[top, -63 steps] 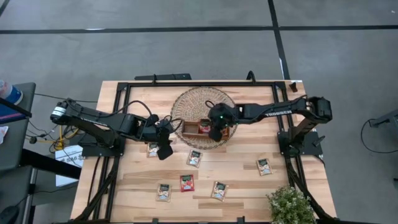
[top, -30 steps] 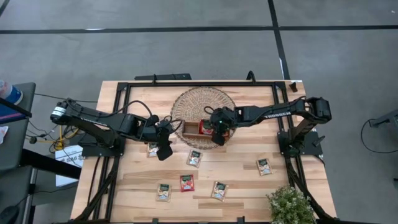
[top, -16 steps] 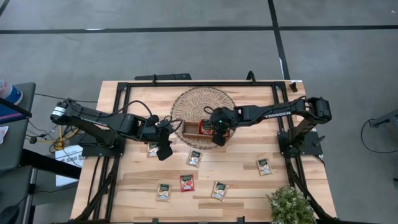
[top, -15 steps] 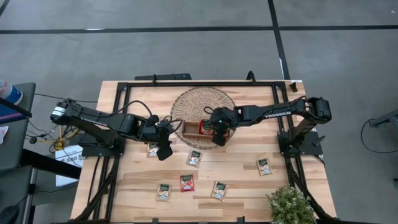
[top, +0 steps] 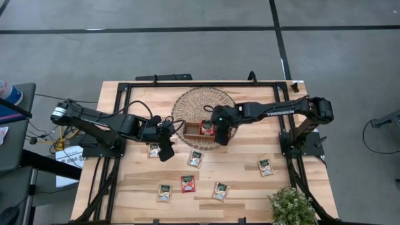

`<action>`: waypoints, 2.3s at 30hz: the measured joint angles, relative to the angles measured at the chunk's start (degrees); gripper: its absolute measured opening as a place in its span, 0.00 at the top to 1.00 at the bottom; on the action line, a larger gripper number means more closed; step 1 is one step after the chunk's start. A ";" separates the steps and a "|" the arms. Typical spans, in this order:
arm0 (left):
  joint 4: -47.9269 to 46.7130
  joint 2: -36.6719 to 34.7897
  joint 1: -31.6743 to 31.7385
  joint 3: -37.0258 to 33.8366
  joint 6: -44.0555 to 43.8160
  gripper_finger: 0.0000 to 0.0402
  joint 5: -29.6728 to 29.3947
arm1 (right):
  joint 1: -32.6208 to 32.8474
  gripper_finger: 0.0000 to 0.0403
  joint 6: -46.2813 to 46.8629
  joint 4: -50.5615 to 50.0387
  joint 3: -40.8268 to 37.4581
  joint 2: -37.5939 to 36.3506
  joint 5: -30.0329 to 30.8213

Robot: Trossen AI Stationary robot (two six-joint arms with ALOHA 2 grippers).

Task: Pick & Place Tea
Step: Put the red tea bag into the middle section of the wooden organizer

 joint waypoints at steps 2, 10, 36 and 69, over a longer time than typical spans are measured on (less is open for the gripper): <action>0.00 0.00 0.01 0.00 -0.02 0.61 0.01 | 0.23 0.60 -1.63 -4.73 3.60 0.00 -0.13; -0.09 0.00 -1.30 0.00 -3.78 0.61 5.57 | 8.72 0.58 -7.80 -16.20 14.41 -0.20 -8.95; 16.93 13.58 -13.39 0.02 -27.98 0.61 6.45 | 12.51 0.83 -5.72 -21.62 -5.07 -32.02 -7.61; 21.55 27.25 -6.03 0.26 -5.25 0.61 23.59 | 15.87 0.83 18.63 20.41 -37.74 -77.86 -2.76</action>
